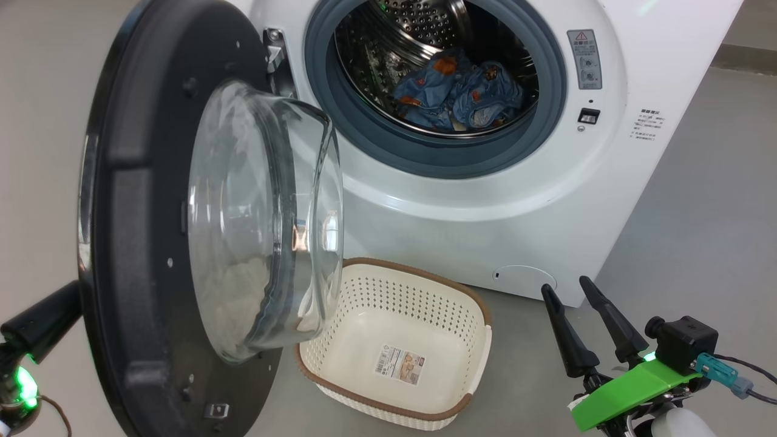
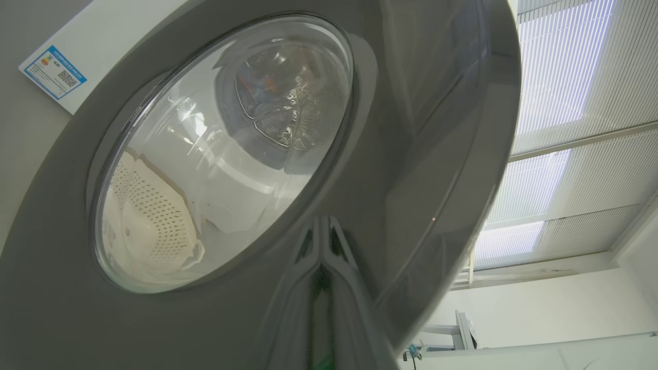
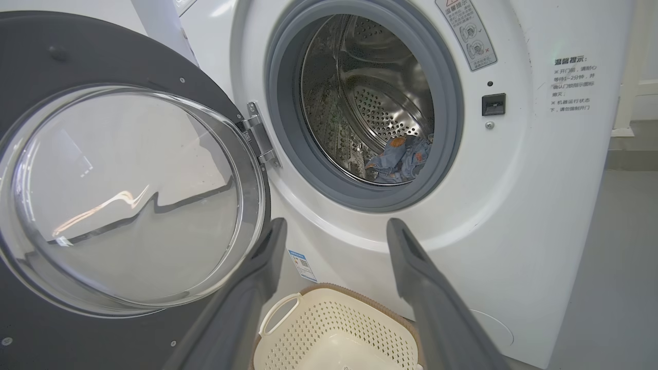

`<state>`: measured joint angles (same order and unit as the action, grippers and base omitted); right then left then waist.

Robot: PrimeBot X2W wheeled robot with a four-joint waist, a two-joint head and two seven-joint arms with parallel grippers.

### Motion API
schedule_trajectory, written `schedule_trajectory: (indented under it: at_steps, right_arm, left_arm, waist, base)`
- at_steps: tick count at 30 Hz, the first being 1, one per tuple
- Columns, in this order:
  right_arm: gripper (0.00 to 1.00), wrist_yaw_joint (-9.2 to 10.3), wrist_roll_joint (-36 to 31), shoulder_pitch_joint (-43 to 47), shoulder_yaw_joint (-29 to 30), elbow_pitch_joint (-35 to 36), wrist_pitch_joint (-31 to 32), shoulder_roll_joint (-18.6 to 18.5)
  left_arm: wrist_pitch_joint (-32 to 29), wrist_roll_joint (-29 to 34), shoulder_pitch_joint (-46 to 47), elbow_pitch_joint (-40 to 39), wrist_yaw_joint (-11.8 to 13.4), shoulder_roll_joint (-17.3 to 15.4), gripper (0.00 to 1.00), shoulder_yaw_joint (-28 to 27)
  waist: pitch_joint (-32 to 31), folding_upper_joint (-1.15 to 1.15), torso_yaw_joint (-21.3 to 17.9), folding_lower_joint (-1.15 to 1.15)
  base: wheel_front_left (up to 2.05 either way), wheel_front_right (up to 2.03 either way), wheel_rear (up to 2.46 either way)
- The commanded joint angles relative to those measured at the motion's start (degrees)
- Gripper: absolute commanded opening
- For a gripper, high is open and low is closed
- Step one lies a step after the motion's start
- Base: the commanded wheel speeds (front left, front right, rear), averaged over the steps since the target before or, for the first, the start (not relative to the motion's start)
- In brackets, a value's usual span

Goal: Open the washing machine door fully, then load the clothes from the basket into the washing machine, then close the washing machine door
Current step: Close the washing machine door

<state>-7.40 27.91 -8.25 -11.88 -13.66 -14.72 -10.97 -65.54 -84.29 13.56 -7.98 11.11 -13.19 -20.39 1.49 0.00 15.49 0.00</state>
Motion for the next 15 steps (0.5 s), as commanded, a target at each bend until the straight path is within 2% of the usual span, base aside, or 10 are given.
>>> schedule_trajectory:
  at_steps: [1, 10, 15]
  right_arm:
    - [1.00, -0.09, 0.29, -0.64, -0.81, 1.33, -0.28, -0.15]
    - [1.00, -0.09, 0.31, -0.31, -0.47, 1.28, -0.28, -0.17]
    - [1.00, -0.09, 0.35, -0.35, -0.47, 1.07, -0.28, -0.12]
  left_arm:
    - [-0.56, -0.15, 0.73, -2.49, 0.26, -1.27, 0.00, -1.30]
    - [2.45, 1.08, 1.12, -2.59, -1.24, -0.69, 0.00, -2.87]
    - [5.34, 2.96, 1.47, -1.60, -3.26, -0.61, 0.00, -3.83]
  waist:
    - [-0.04, 0.00, -0.07, 0.00]
    - [-0.42, 0.00, 0.36, 0.00]
    - [-0.82, 0.00, 0.91, 0.00]
  base:
    - [0.00, 0.00, 0.00]
    - [0.00, 0.00, 0.00]
    - [0.00, 0.00, 0.00]
